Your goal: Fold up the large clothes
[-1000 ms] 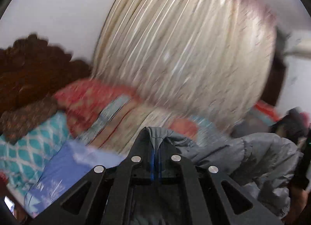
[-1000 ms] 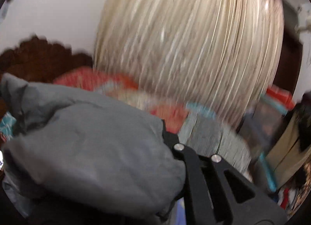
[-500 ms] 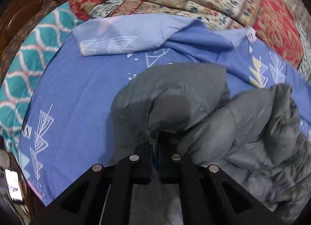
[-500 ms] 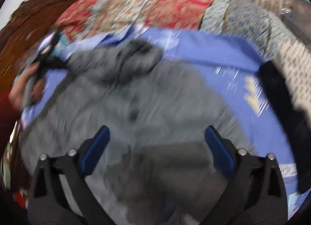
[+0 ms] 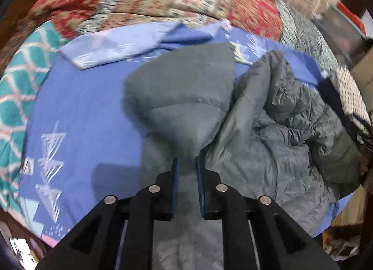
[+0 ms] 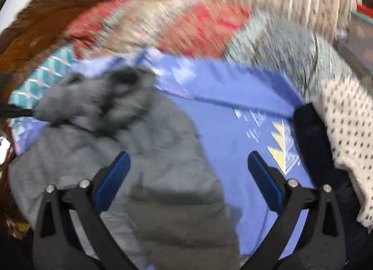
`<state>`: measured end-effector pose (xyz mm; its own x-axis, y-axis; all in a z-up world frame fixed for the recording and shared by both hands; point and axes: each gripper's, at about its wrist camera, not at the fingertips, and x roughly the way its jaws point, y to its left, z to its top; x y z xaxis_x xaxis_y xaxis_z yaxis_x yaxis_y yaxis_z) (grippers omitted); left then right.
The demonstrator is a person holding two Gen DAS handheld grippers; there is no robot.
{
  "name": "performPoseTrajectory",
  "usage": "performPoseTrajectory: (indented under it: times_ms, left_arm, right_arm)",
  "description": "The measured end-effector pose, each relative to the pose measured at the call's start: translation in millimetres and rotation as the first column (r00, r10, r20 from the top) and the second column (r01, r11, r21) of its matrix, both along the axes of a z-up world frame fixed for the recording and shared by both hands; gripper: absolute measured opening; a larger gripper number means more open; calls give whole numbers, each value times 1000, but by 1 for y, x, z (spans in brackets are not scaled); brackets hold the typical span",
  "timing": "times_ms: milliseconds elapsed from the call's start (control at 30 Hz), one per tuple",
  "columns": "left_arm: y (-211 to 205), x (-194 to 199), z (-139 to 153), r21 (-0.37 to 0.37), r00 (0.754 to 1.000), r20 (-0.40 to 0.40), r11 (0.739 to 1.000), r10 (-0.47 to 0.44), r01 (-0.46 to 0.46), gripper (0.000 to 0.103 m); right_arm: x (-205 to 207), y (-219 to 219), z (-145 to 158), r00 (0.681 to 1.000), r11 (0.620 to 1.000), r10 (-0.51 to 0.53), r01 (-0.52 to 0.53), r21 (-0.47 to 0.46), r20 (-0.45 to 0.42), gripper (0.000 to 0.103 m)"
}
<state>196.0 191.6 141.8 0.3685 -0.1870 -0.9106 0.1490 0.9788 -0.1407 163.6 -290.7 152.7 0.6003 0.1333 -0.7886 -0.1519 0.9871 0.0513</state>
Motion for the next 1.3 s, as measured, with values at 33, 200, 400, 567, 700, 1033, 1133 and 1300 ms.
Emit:
performPoseTrajectory:
  times_ms: [33,200,400,567,700,1033,1133,1300]
  left_arm:
    - [7,-1,2,4,1000,9,1000,29,-29,38]
    - [47,0,-4,-33,980,15,979,199,-199,38]
    - [56,10,-17,29,971,14,970,240,-240,38]
    - [55,-17,-47,-9,977,-32,977,211,-212,38]
    - [59,-45,-67,-75,979,-69,977,193,-198,38]
    - [23,-138,-54,-232,999,19,972,-43,46,52]
    - [3,-153,-62,-220,994,19,970,-104,106,70]
    - [-25,-142,-83,-242,995,-44,967,-87,74,82]
  right_arm:
    - [10,-4,-15,998,1000,1,0,12,-62,97]
    - [41,-4,-78,953,999,12,3,51,-302,7]
    - [107,-54,12,970,910,-243,236,-341,24,5]
    - [133,-62,43,914,762,-361,402,-507,183,61]
    - [74,-3,67,949,913,-235,290,-286,211,73]
    - [-144,75,-3,997,1000,14,-14,-6,70,82]
    - [-176,20,-28,992,992,-126,126,29,11,85]
    - [-165,-5,-73,993,993,-96,100,65,-66,85]
